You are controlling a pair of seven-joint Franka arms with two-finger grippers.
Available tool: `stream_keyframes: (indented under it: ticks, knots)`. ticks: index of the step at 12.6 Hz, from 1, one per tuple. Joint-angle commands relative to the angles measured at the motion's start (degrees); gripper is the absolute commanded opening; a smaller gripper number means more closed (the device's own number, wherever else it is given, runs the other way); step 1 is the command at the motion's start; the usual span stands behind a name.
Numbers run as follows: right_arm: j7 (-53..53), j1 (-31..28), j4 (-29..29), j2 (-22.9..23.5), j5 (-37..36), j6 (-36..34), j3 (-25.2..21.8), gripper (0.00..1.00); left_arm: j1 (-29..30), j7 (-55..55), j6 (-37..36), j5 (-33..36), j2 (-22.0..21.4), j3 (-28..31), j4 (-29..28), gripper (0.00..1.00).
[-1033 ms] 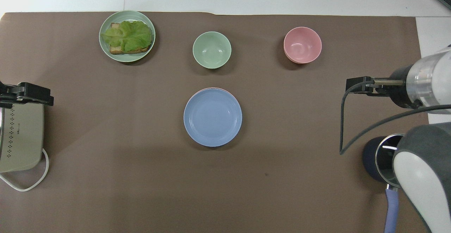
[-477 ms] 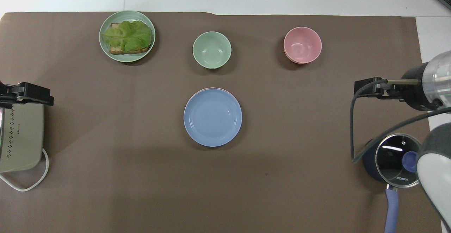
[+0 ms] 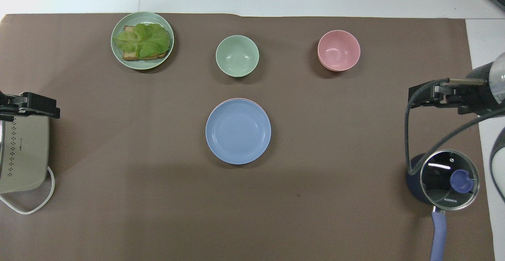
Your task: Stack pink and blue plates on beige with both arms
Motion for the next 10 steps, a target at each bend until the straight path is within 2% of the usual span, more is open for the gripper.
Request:
stream_keyframes:
  ticks: [1,4,6,10]
  knots:
    - [-3.83,0.82,2.05,0.66,-0.03,-1.83,-2.02,1.00,0.56,0.59,-1.08,0.69,-0.10,-0.39,0.78,1.00]
    - [-5.95,-1.37,1.61,-0.04,0.14,-2.36,-1.15,1.00,0.56,0.59,-1.08,0.69,-0.01,-0.39,0.78,1.00]
    - [-5.86,-3.40,0.21,-1.27,0.14,-3.23,1.31,1.00,0.47,0.59,-1.08,0.60,-0.10,-0.39,0.78,1.00]
    - [-5.43,-3.31,-1.29,-2.23,0.32,-3.15,1.14,1.00,0.47,0.59,-1.16,0.69,-0.10,-0.39,0.78,1.00]
